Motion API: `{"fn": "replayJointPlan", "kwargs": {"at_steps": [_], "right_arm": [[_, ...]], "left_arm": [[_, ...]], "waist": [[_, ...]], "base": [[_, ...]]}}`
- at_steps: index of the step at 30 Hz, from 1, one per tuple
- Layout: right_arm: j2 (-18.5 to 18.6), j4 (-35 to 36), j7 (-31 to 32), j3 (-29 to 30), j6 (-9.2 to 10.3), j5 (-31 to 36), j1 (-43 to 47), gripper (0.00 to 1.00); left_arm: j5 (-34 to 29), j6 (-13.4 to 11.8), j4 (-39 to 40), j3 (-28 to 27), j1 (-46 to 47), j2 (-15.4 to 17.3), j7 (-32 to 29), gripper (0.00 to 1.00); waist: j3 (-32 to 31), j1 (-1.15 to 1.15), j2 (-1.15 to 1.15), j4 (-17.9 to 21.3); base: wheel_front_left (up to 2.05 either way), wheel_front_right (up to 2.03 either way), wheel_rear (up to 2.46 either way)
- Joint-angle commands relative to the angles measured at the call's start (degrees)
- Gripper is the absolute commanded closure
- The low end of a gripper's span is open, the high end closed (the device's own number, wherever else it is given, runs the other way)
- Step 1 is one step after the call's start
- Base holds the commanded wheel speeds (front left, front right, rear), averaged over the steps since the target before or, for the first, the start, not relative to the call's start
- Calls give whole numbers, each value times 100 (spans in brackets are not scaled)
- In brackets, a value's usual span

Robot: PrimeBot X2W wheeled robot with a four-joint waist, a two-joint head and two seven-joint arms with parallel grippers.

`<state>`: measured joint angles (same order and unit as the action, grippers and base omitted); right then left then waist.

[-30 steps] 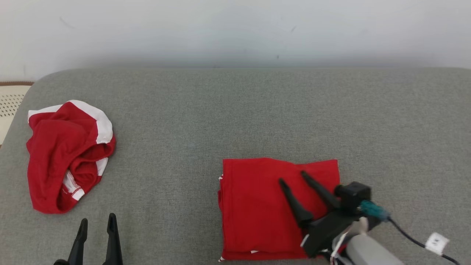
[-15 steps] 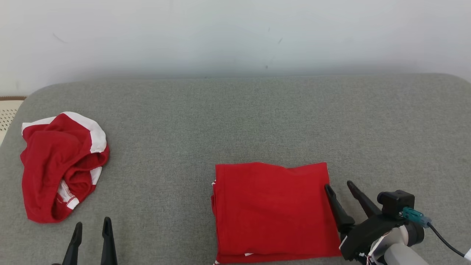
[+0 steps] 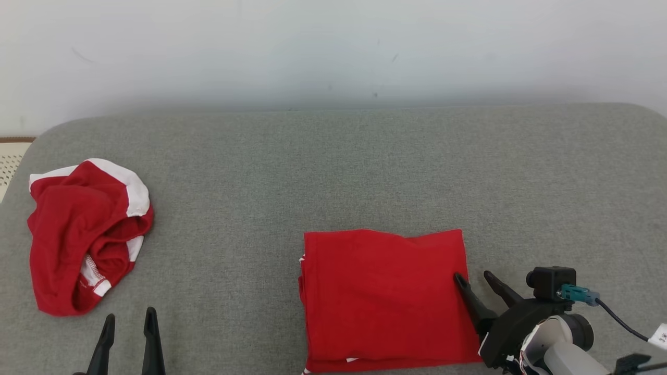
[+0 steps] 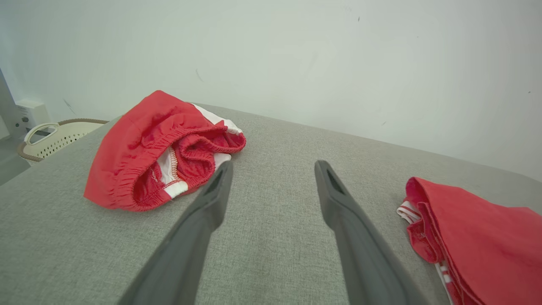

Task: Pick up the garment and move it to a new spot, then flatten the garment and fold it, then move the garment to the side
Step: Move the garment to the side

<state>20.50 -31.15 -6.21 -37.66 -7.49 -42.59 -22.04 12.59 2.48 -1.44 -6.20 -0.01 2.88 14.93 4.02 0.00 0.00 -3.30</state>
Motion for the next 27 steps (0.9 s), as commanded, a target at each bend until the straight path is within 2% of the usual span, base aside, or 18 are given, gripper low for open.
{"fn": "replayJointPlan", "kwargs": {"at_steps": [1,10,11,12,13,14,27], "right_arm": [[4,-47,24,-49,0,-102,-61,0],[2,-448,248,-413,-1,-456,-162,0],[-55,-507,267,-507,-1,-556,-174,6],[-69,-543,280,-571,-1,-562,-181,26],[-86,-568,251,-618,-1,-582,-204,68],[-108,-573,239,-680,-1,-614,-228,100],[102,-720,-360,-1010,-1,-784,-744,100]], "left_arm": [[12,6,0,9,-39,3,22,0],[76,-4,-23,-26,14,3,22,0],[85,-12,-21,-33,21,3,22,0],[90,-15,-23,-35,24,3,22,0],[85,-16,-26,-36,29,3,22,0],[87,-16,-24,-34,35,3,22,0],[105,-16,-3,-64,62,3,22,0]], "waist": [[21,0,0,-29],[88,0,0,-118],[104,0,0,-114],[111,0,0,-111],[118,0,0,-107],[123,0,0,-103],[158,0,0,-40]], "base": [[0,0,0],[0,0,0],[0,0,0],[0,0,0],[0,0,0],[0,0,0],[0,0,0]]}}
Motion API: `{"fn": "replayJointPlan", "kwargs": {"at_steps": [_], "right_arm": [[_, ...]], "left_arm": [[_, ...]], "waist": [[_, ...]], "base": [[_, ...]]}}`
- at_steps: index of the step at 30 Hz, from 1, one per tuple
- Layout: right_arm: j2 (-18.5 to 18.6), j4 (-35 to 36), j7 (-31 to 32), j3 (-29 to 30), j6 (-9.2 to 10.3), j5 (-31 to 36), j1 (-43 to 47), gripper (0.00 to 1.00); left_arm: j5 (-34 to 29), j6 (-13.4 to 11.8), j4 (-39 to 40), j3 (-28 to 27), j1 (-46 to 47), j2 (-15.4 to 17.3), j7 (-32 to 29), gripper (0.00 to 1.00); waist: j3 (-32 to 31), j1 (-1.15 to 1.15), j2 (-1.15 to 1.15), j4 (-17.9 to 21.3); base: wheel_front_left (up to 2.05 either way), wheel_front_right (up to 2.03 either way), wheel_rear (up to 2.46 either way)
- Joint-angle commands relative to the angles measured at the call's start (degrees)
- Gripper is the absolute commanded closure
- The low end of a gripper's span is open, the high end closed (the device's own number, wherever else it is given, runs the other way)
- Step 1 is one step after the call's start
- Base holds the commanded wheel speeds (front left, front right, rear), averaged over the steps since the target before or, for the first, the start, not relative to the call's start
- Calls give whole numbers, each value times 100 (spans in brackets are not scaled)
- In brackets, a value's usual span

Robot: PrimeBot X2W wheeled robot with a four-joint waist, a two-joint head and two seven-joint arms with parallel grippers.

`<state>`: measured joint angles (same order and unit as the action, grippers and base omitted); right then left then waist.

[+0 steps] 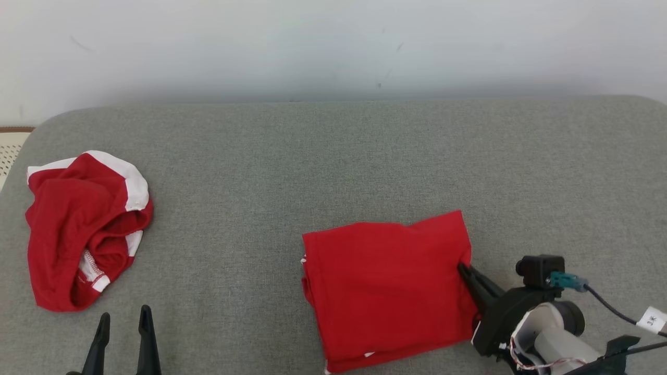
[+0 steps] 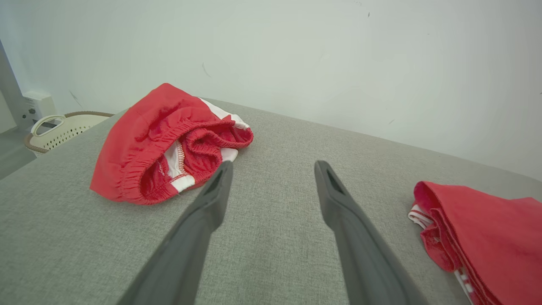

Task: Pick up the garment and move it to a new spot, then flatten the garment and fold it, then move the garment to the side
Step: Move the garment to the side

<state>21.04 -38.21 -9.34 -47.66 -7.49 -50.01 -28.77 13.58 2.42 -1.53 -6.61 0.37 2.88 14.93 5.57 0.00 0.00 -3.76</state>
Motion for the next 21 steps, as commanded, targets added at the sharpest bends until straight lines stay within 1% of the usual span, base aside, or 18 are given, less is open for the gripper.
{"fn": "replayJointPlan", "kwargs": {"at_steps": [1,10,21], "right_arm": [[69,-31,-78,-26,-1,-40,-128,100],[319,-227,-254,-16,-1,-16,-786,100],[739,-753,-459,164,-1,33,-1931,100]], "left_arm": [[8,-11,14,-30,21,3,22,0],[-41,18,115,-97,37,2,21,0],[-233,146,354,-239,332,3,21,0]], "waist": [[8,0,0,15],[153,0,0,180],[820,0,0,412]], "base": [[0,0,0],[0,0,0],[0,0,0]]}}
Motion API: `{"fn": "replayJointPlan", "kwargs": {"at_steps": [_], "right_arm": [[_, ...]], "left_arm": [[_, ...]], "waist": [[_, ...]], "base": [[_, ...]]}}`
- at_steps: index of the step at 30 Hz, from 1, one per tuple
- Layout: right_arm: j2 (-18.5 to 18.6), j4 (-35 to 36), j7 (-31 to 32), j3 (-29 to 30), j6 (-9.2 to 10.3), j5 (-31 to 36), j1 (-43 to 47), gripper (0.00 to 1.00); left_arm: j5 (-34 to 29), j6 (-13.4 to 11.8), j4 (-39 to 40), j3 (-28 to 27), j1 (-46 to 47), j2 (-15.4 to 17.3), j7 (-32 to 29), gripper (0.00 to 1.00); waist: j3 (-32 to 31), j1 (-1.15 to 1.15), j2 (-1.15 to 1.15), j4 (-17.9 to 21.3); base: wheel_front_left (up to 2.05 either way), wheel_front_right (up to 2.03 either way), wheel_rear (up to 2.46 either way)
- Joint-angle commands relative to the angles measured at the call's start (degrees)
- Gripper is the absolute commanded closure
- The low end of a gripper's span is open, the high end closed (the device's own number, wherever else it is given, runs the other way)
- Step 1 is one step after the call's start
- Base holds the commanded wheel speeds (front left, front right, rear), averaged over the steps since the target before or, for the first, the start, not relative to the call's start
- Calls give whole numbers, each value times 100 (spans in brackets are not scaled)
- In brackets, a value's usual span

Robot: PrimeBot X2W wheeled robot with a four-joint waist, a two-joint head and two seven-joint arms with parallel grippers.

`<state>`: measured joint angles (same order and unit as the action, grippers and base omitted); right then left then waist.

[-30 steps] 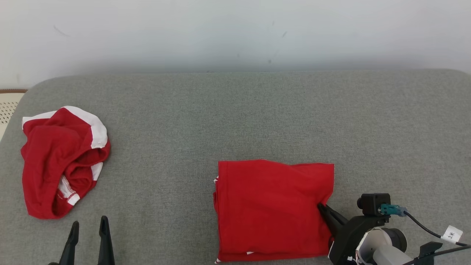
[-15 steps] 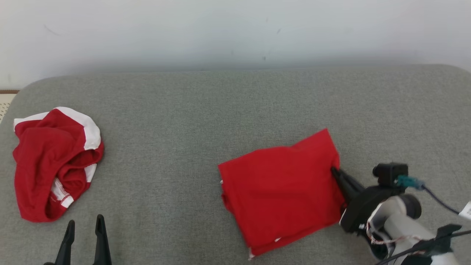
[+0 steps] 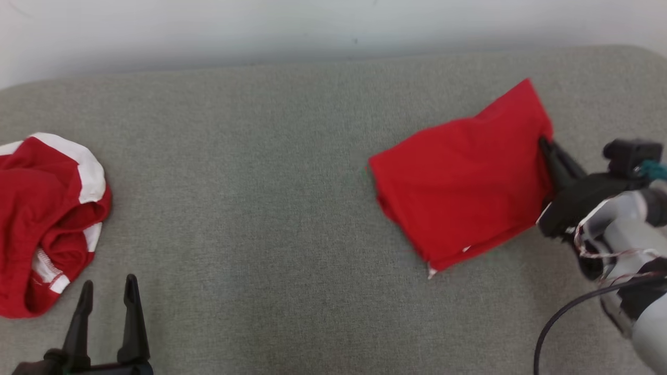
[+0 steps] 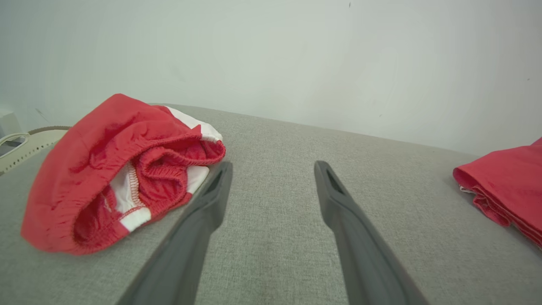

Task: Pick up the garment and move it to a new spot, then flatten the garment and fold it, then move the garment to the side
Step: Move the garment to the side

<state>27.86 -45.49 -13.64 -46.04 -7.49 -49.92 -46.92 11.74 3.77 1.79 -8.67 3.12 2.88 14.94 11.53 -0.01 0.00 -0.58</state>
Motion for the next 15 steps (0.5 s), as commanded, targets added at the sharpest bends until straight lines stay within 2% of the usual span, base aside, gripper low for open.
{"fn": "replayJointPlan", "kwargs": {"at_steps": [1,15], "right_arm": [[105,-69,-51,19,-1,37,-227,100],[665,-519,-145,172,-1,191,-1349,100]], "left_arm": [[-75,28,51,-61,83,3,20,0],[-339,200,532,-385,383,85,20,0]], "waist": [[291,1,0,107],[1086,1,0,366]], "base": [[0,0,0],[0,0,0]]}}
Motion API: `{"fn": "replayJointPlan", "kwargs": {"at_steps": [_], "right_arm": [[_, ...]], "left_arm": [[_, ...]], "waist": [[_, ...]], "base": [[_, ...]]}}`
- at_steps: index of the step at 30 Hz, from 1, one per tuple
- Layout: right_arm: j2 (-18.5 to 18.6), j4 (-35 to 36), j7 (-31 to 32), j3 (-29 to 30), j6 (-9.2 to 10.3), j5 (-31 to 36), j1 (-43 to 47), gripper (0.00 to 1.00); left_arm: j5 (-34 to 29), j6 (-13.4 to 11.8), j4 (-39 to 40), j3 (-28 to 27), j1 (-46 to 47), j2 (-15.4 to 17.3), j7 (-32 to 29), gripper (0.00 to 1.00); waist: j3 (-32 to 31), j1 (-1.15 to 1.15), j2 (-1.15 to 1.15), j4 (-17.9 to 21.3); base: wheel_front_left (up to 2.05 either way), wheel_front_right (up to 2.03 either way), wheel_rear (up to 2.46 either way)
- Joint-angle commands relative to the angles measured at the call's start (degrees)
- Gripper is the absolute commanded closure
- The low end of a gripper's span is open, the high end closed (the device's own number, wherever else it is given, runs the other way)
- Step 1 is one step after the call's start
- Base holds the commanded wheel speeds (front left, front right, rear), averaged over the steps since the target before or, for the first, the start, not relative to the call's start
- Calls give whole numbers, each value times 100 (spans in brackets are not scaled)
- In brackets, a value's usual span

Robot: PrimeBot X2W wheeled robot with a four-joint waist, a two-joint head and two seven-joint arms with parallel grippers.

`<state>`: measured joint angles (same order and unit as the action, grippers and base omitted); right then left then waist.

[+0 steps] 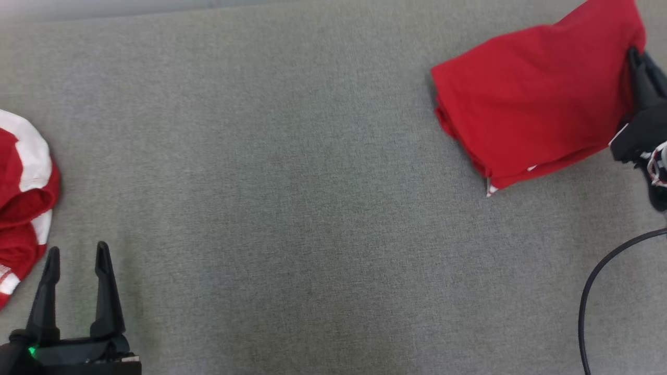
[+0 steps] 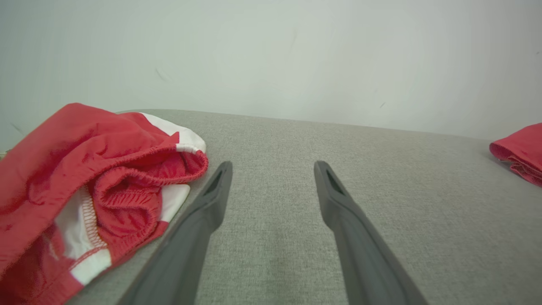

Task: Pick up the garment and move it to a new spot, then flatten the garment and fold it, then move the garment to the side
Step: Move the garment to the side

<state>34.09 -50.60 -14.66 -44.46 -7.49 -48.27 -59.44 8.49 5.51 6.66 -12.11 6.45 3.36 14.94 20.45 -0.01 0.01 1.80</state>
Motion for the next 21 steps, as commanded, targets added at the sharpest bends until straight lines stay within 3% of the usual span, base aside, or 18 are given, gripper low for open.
{"fn": "replayJointPlan", "kwargs": {"at_steps": [1,10,21], "right_arm": [[80,-41,-45,24,-1,45,-147,100],[448,-299,-53,64,-1,203,-574,100],[607,-537,-16,71,-1,280,-860,100]], "left_arm": [[-26,40,65,-63,65,49,20,0],[-92,83,295,-195,116,98,20,0],[-142,99,475,-328,122,168,20,0]], "waist": [[238,1,-1,147],[561,1,-1,255],[761,1,-1,339]], "base": [[0,0,0],[0,0,0],[0,0,0]]}}
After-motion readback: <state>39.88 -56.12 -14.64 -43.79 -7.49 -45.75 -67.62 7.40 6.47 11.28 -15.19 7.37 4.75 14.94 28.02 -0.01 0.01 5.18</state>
